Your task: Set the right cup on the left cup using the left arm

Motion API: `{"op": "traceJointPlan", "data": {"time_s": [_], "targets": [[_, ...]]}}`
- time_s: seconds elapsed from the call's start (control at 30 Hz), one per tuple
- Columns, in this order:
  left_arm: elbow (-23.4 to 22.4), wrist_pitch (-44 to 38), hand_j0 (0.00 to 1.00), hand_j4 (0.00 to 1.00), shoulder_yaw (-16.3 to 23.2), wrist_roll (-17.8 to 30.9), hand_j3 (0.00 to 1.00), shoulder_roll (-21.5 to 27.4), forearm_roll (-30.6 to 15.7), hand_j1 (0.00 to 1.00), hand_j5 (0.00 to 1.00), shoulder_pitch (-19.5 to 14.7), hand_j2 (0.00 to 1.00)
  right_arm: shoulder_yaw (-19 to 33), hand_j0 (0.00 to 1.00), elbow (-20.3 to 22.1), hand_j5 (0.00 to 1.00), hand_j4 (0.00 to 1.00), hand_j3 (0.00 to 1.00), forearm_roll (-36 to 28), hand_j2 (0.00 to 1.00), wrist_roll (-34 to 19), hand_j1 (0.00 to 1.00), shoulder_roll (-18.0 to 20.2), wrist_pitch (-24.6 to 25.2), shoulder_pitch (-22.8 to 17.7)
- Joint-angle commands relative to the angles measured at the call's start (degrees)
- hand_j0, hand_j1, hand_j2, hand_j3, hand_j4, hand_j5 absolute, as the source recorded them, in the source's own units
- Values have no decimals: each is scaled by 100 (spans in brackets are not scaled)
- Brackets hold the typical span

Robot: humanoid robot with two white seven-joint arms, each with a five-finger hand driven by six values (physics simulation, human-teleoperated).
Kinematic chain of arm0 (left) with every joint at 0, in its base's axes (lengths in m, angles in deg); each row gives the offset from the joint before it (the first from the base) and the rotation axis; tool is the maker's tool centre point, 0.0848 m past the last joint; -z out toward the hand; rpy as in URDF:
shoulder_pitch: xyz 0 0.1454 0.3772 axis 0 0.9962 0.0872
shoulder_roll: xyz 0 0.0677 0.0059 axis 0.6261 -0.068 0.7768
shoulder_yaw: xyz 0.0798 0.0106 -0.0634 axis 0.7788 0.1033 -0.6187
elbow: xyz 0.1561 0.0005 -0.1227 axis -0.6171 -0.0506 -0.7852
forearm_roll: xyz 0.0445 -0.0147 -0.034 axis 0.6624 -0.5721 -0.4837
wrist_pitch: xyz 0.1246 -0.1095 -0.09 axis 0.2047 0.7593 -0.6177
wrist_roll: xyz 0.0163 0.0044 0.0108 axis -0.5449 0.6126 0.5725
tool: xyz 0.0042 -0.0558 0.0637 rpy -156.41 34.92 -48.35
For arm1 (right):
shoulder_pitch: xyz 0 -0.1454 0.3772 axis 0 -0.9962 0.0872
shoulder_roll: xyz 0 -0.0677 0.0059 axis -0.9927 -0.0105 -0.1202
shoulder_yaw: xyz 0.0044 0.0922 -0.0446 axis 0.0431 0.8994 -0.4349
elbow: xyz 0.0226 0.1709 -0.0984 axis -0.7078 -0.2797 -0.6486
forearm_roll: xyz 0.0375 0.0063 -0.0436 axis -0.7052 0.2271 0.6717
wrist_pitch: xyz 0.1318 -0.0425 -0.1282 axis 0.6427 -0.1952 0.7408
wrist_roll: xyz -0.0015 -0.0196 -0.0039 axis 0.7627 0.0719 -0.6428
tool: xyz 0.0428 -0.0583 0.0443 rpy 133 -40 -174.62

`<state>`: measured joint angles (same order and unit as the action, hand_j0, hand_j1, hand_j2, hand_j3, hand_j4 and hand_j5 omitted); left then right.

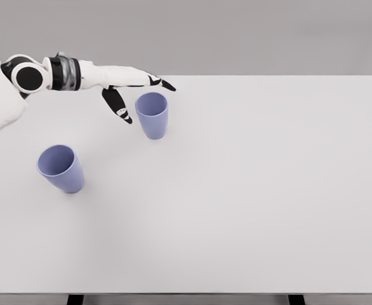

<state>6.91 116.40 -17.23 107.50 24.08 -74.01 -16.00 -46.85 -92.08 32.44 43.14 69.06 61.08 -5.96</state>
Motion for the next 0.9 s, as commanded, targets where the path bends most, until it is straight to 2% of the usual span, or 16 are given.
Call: {"op": "traceJointPlan", "data": {"time_s": [0.0,0.07,0.2,0.47,0.5,0.57,0.63,0.67,0.87], "targets": [[-6,-16,100,100,-2,-2,100,-69,-4,100,100,0,100,0,100,0,100,100,100,3,100,-7,100,0,-1,0],[-15,-16,100,100,-19,-2,100,-140,137,100,100,0,100,0,100,0,100,100,100,3,100,-7,100,0,-1,0],[-261,-16,100,100,-19,-2,100,-201,128,100,100,17,100,0,100,0,100,100,100,3,100,2,100,0,-1,0],[-279,-16,100,100,-98,-2,100,-377,172,100,100,123,100,0,100,0,100,100,100,3,100,2,100,0,-1,0],[-305,-16,92,92,-98,-2,92,-377,164,92,92,132,92,0,100,0,100,100,100,3,100,-7,100,0,-1,0],[-323,-16,63,63,-107,-2,63,-368,155,63,63,132,63,0,100,0,100,100,100,3,100,2,100,0,-1,0],[-314,-16,61,61,-107,-2,61,-333,146,61,61,132,61,0,100,0,100,100,100,3,100,-7,100,0,-1,0],[-314,-16,54,54,-116,-2,54,-316,146,54,54,132,54,0,100,0,100,100,100,3,100,-7,100,0,-1,0],[-104,-16,53,53,-256,-2,53,-245,128,53,53,220,53,0,100,0,100,100,100,3,100,-7,100,0,-1,0]]}}
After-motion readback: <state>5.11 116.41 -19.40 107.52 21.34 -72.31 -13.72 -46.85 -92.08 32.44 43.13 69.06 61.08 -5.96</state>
